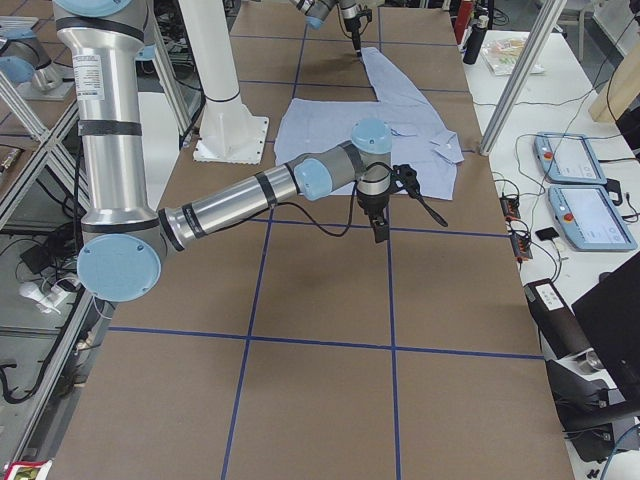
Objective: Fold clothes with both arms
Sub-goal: 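Grasp the cuff of the sleeve nearest the left gripper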
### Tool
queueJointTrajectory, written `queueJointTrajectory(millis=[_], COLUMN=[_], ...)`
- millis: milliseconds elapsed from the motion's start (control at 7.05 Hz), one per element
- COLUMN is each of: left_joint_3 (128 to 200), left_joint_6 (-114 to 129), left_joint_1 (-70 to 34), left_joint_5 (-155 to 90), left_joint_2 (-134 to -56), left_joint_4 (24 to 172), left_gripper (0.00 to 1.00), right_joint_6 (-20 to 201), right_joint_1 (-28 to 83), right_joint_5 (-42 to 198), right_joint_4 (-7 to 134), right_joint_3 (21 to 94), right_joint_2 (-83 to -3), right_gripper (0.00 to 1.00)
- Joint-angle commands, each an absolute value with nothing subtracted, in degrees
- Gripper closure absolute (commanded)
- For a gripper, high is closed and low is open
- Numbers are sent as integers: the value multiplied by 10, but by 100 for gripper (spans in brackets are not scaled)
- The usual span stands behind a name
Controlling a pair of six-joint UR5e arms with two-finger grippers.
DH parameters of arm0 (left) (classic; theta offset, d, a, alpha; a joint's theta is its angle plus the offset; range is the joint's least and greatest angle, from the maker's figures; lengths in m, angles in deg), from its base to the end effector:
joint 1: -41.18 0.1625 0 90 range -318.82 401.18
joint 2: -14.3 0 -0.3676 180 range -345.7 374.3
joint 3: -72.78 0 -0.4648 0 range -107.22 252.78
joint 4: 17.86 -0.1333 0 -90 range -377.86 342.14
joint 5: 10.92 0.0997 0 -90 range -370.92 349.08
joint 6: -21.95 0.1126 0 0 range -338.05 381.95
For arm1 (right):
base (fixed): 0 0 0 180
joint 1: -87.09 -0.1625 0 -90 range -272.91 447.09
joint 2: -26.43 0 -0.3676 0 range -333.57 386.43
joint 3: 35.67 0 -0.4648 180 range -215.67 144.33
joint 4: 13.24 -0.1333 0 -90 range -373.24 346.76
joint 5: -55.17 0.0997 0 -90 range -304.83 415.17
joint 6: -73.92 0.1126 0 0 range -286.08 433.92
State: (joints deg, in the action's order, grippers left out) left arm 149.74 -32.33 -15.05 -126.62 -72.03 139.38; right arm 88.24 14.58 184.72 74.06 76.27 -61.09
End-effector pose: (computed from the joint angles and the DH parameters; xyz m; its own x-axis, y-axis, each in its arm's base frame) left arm 0.2429 -0.5152 0.6505 0.6155 0.0259 -0.7877 0.2508 0.9411 0.2269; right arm -0.1118 -0.5597 0.3694 0.6942 -0.2828 0.6619 0.0989 0.9483 0.3015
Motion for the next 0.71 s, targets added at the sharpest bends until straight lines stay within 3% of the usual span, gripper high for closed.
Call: queueJointTrajectory(millis=[0,142,568], left_joint_3=[1487,1489,1513], left_joint_6=[-338,-351,-352], left_joint_1=[-151,-152,-158], left_joint_5=[-1266,-1267,-1267], left_joint_2=[-721,-721,-719], left_joint_4=[1394,1395,1394], left_gripper=[70,100,100], right_joint_6=[882,882,883], right_joint_1=[146,146,146], right_joint_5=[1848,1848,1849], right_joint_4=[740,740,740], right_joint_3=[763,764,767], right_joint_2=[-609,-608,-608], right_gripper=[0,0,0])
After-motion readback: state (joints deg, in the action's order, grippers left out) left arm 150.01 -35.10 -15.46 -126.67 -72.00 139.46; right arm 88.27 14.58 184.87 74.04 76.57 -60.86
